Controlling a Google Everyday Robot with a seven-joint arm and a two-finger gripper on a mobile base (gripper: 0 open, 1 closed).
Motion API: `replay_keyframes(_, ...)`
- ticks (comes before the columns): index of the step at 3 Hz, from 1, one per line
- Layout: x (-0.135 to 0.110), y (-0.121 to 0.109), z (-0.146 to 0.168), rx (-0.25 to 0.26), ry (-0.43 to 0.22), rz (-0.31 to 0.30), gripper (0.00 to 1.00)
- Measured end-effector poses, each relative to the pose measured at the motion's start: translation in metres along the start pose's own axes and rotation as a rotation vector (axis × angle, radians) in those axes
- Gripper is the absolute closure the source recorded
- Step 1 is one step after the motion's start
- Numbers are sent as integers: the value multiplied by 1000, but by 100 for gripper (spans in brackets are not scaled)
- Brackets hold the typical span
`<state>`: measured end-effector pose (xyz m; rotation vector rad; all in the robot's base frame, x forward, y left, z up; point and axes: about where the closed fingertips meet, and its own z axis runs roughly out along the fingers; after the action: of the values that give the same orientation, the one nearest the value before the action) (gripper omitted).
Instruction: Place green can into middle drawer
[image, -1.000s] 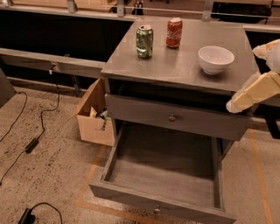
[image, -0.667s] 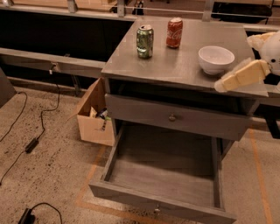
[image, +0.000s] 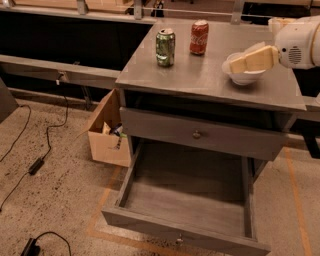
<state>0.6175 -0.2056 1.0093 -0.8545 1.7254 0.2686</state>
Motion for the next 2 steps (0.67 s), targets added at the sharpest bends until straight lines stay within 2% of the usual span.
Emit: replay_keyframes(2,6,3,6,17,6,14,0)
